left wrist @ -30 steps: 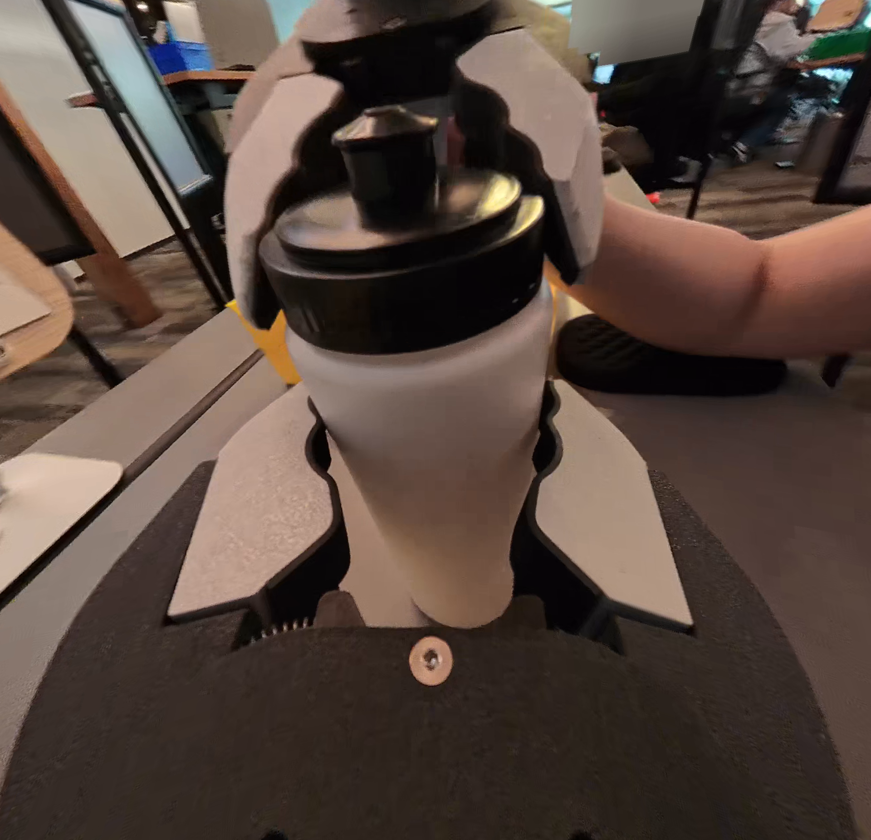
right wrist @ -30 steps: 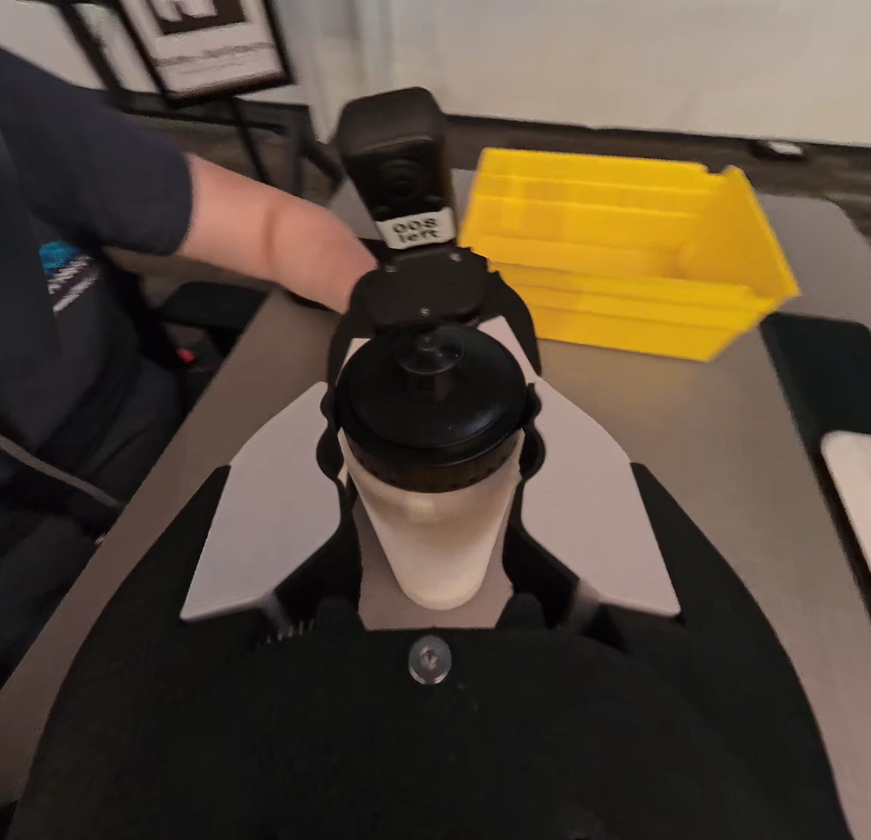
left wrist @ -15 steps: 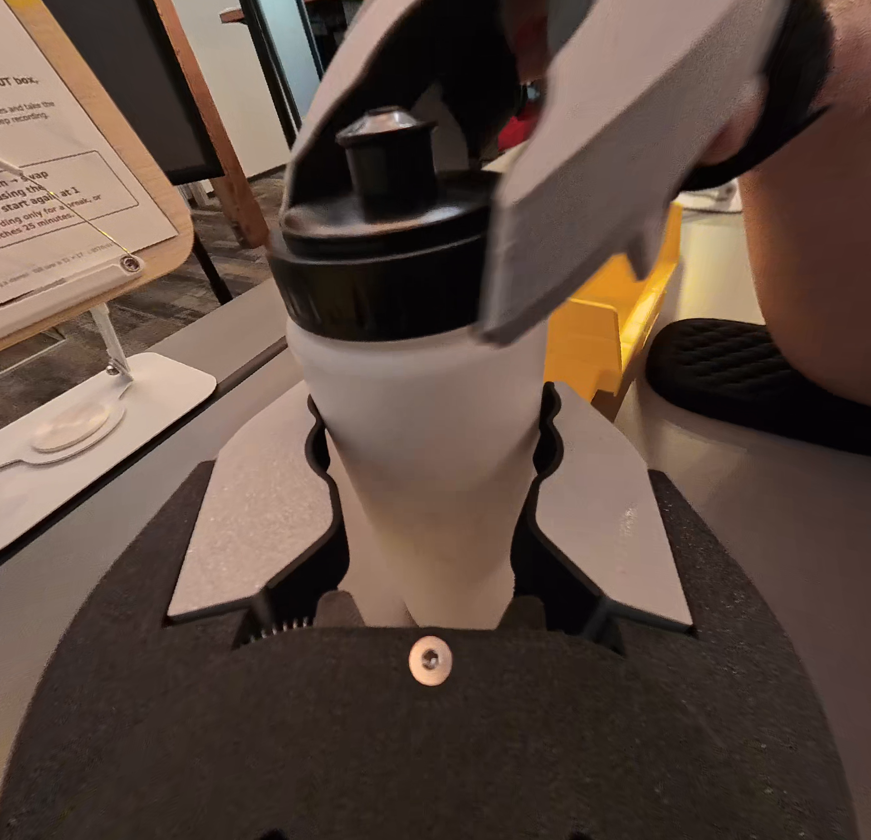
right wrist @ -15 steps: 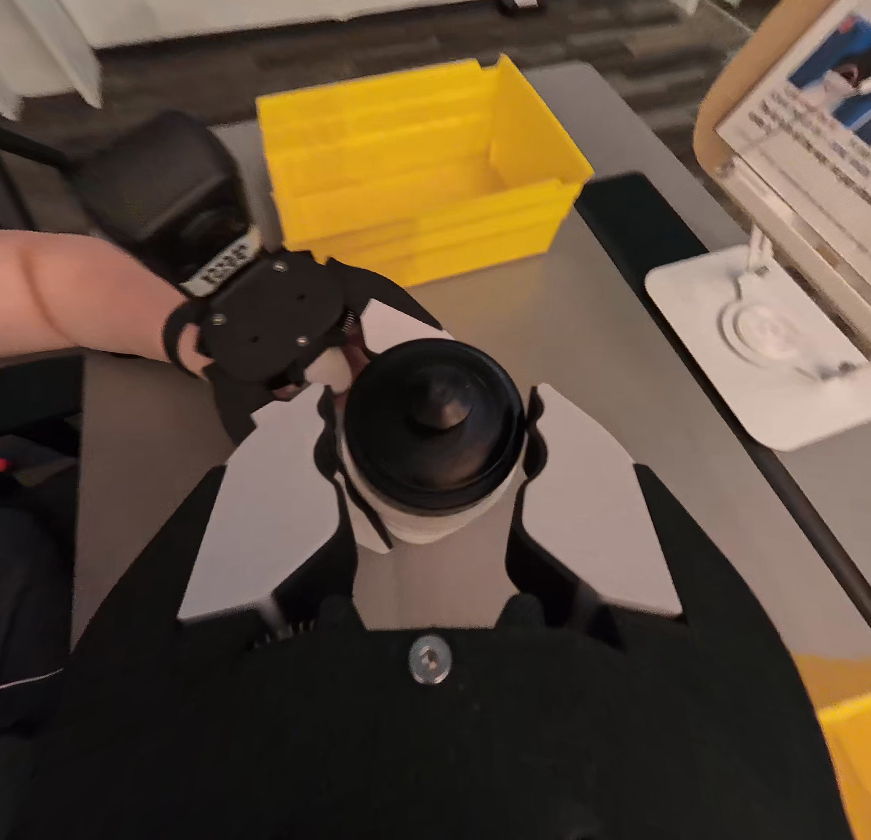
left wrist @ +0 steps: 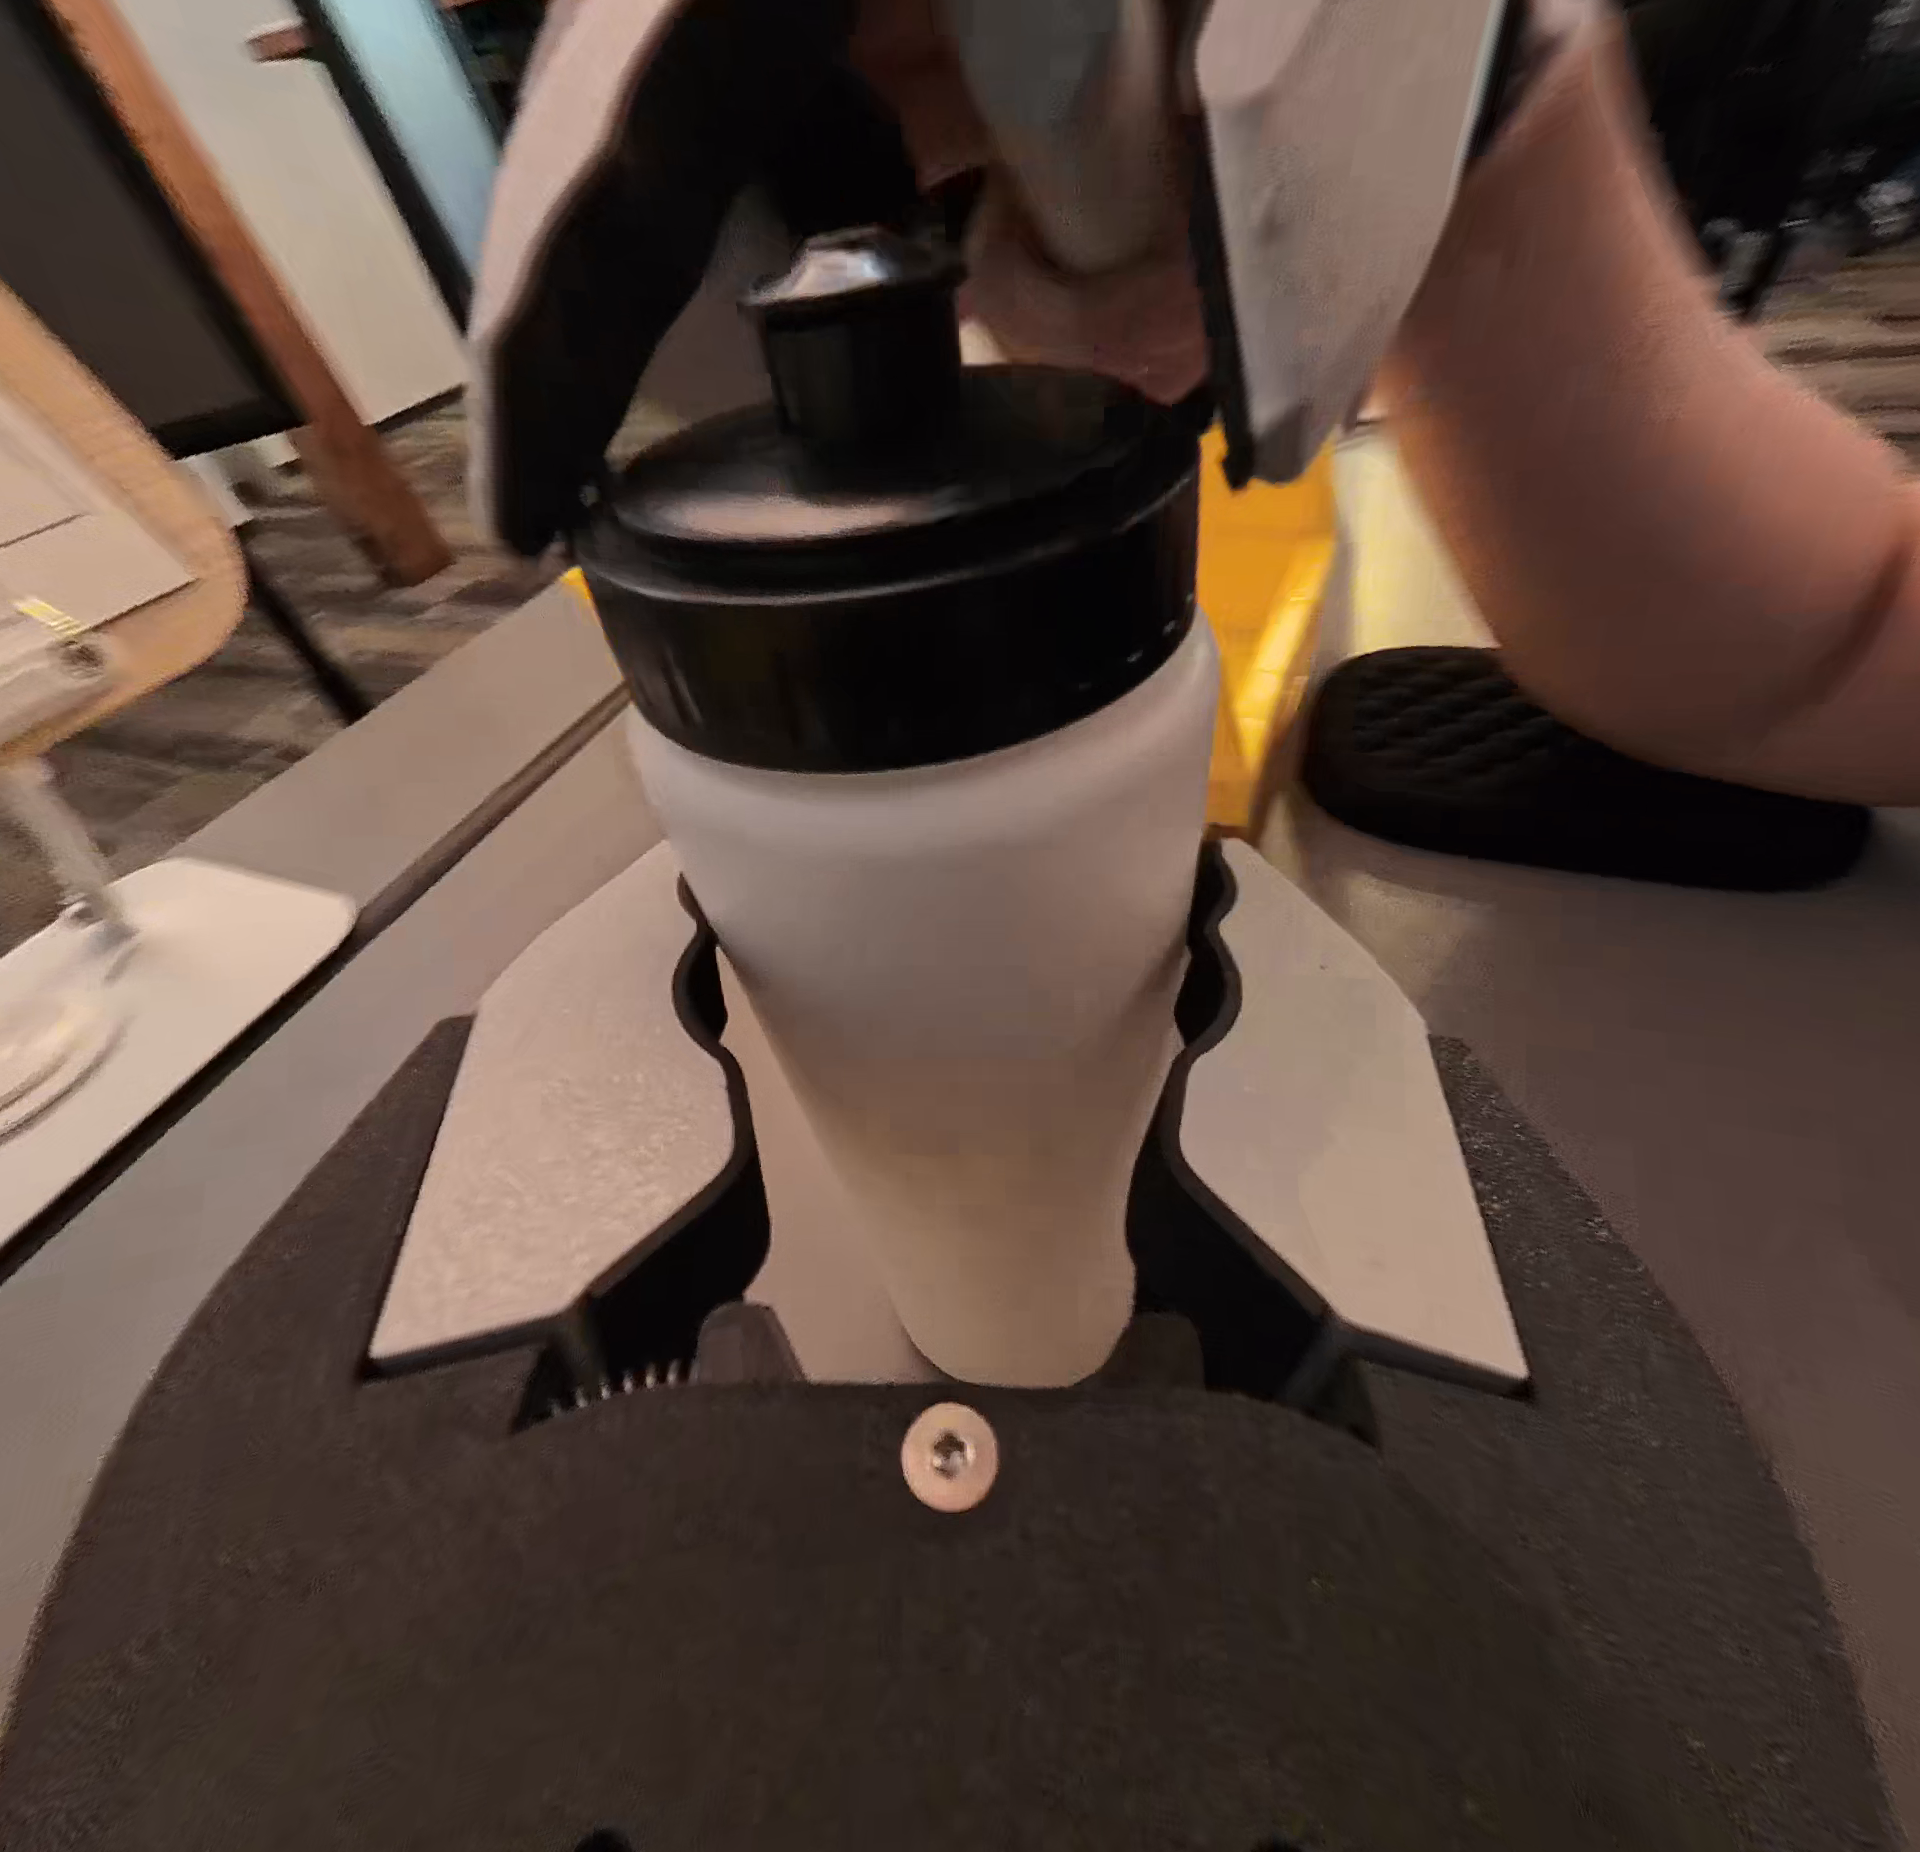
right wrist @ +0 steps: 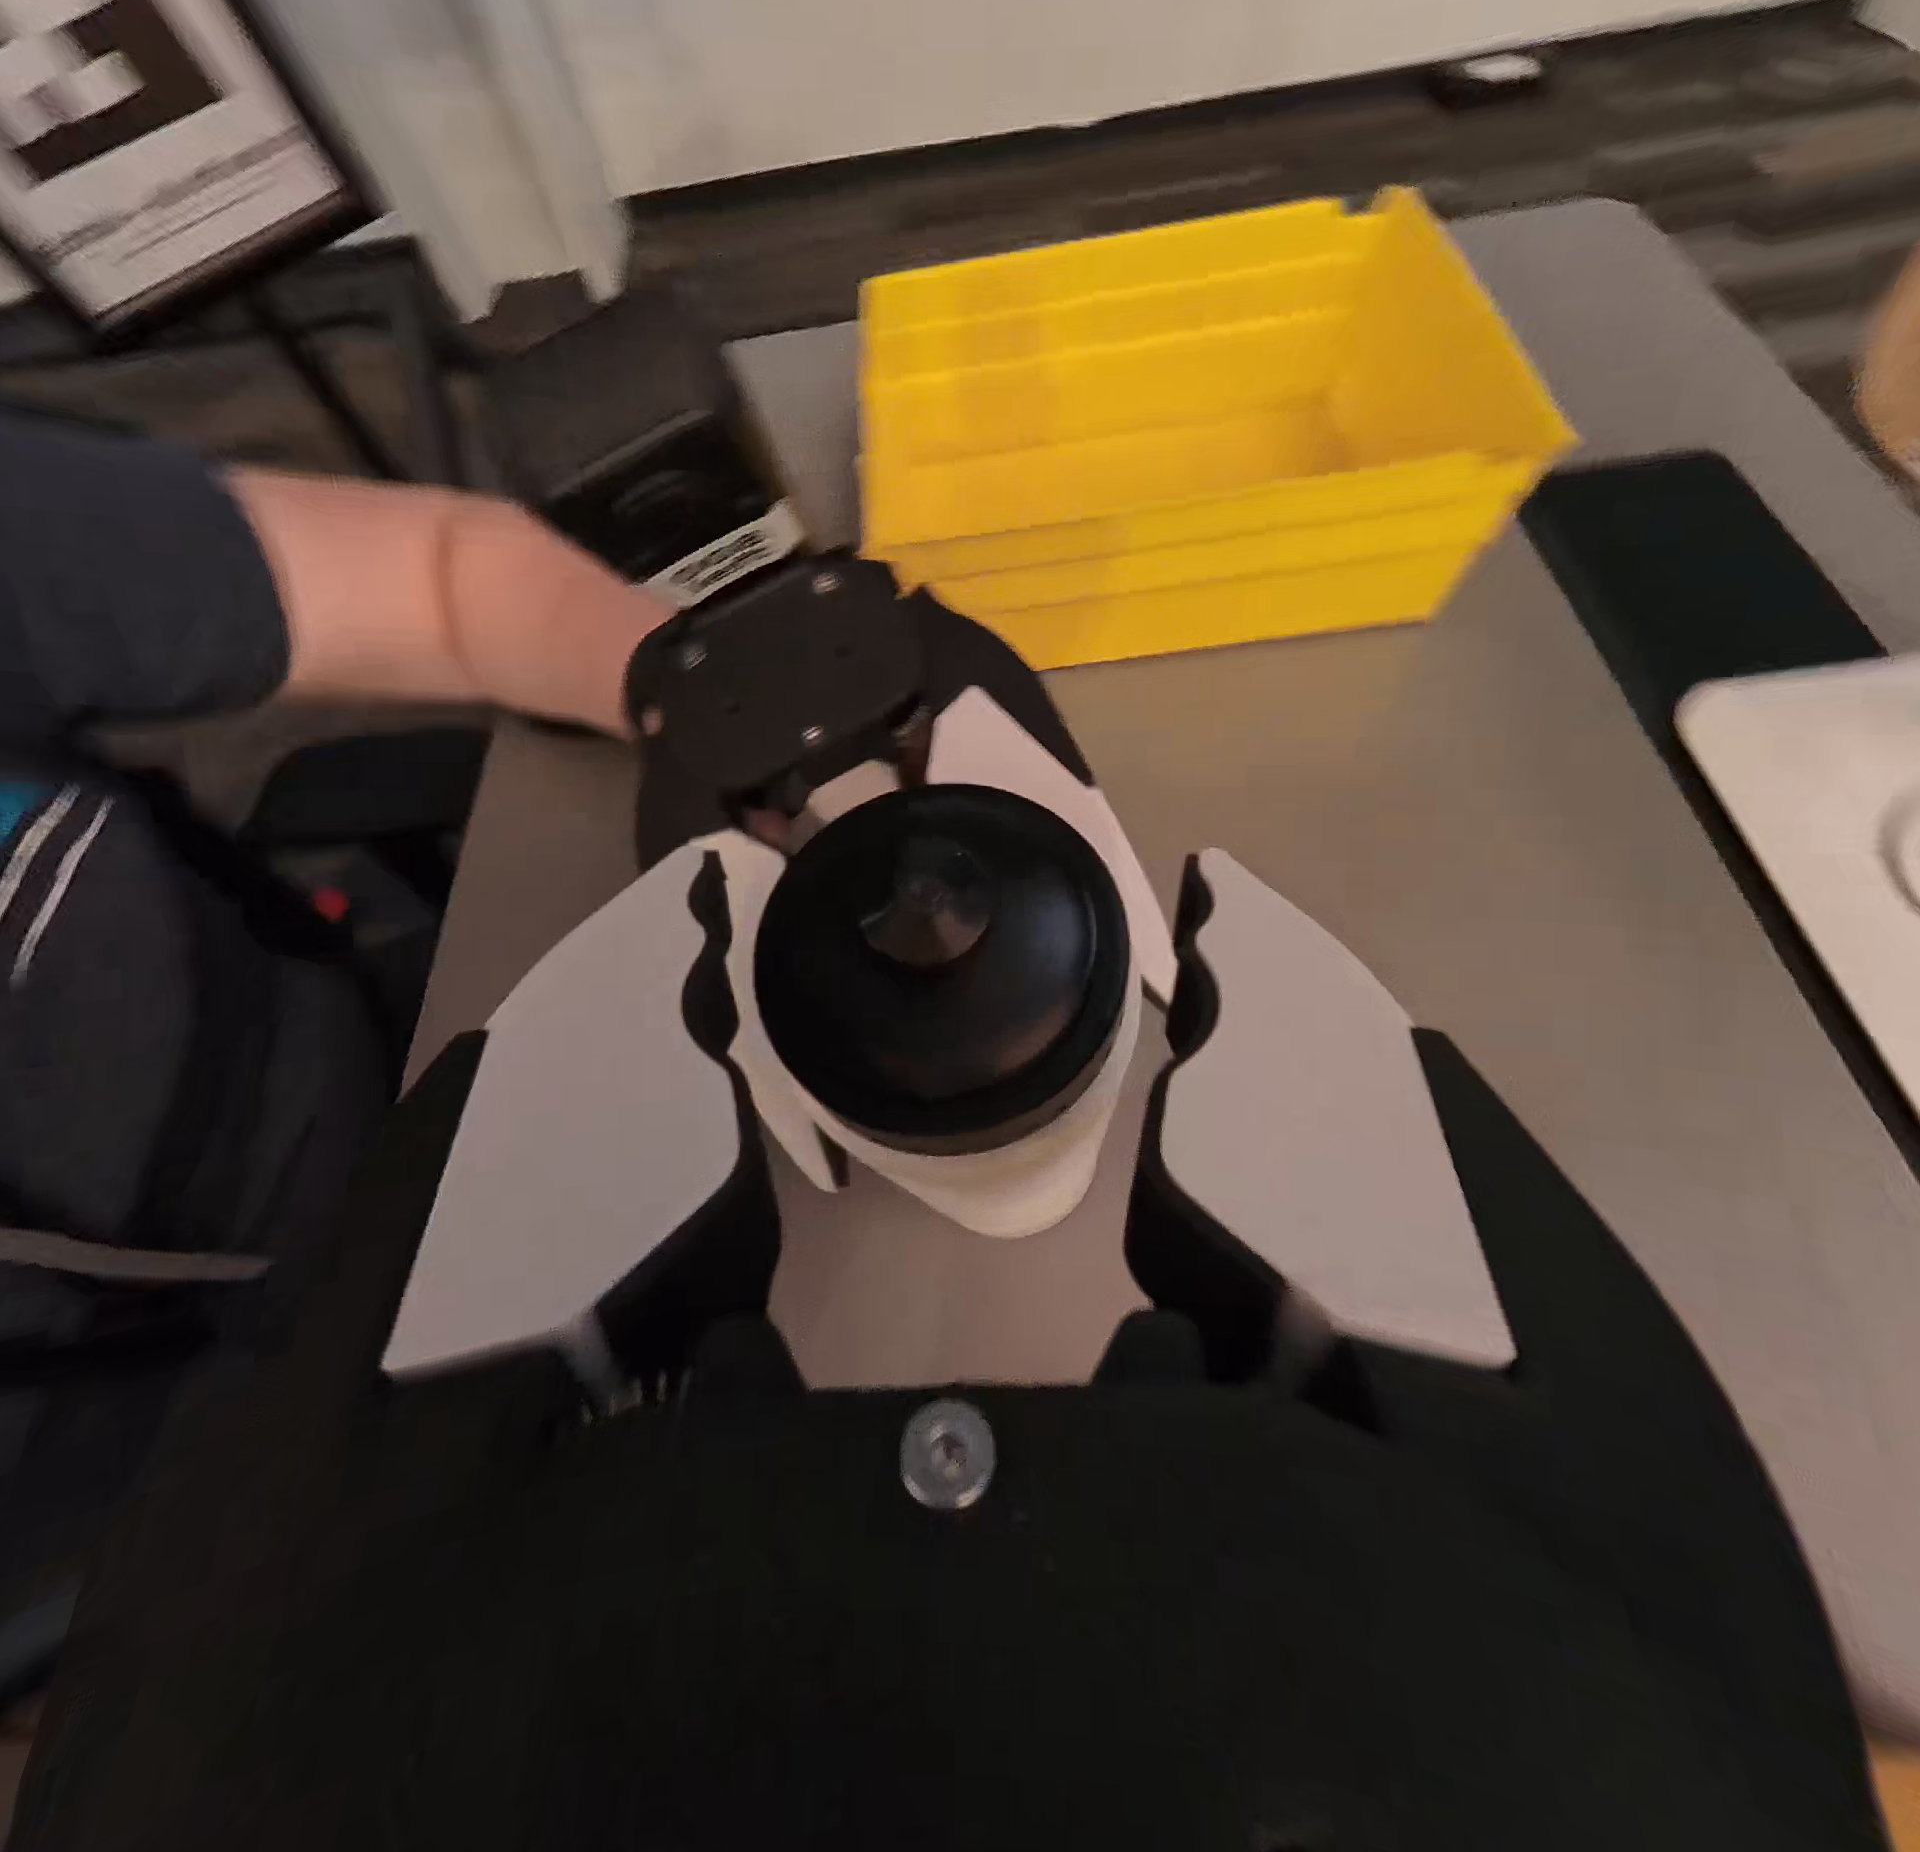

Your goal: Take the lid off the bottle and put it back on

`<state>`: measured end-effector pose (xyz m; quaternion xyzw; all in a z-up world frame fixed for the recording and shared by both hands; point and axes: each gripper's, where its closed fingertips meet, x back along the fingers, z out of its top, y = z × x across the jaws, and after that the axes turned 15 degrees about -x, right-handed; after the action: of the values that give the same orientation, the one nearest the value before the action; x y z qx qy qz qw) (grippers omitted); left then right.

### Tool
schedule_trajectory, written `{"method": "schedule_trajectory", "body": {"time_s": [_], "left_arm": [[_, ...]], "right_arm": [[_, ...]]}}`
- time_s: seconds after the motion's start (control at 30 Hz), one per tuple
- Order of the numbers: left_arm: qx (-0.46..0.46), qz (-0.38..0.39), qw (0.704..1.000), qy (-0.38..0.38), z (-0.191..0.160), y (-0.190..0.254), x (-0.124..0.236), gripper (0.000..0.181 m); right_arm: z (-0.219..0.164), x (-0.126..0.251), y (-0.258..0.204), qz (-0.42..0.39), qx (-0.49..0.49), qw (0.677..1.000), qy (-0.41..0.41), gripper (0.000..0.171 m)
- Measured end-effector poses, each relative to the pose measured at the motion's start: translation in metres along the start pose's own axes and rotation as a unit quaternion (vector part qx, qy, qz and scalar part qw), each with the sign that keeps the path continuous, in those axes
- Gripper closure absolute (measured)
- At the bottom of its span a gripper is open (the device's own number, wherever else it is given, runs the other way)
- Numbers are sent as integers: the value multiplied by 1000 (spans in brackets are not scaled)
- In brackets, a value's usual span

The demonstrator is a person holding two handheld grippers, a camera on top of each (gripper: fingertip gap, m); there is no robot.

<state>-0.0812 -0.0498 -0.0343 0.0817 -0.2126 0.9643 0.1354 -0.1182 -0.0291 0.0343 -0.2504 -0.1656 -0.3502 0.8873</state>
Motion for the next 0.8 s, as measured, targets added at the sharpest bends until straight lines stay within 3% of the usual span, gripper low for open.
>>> {"method": "schedule_trajectory", "body": {"time_s": [0.17, 0.27, 0.37, 0.47, 0.53, 0.67, 0.8], "left_arm": [[15, 37, 999, -32, -4, -7, 0, 95], [8, 25, 999, -38, -3, -4, 0, 95], [-6, -42, 999, -15, 4, 15, 0, 95], [-21, -122, 992, 26, 14, 40, 1, 95], [-21, -126, 992, 25, 15, 42, 1, 95], [8, -53, 999, -6, 5, 17, -2, 95], [24, -9, 999, -39, -2, 4, -2, 95]], "right_arm": [[-11, 0, 15, -165, -48, 985, -31, 96], [-14, 0, 12, -179, -25, 982, -51, 97], [-24, 5, 0, -101, 17, 991, -89, 97], [-36, 11, -25, 39, 119, 987, -98, 97], [-37, 13, -31, 86, 131, 984, -84, 97], [-24, 6, -7, -25, 36, 996, -76, 83], [-23, 0, 1, -136, -22, 988, -72, 84]]}}
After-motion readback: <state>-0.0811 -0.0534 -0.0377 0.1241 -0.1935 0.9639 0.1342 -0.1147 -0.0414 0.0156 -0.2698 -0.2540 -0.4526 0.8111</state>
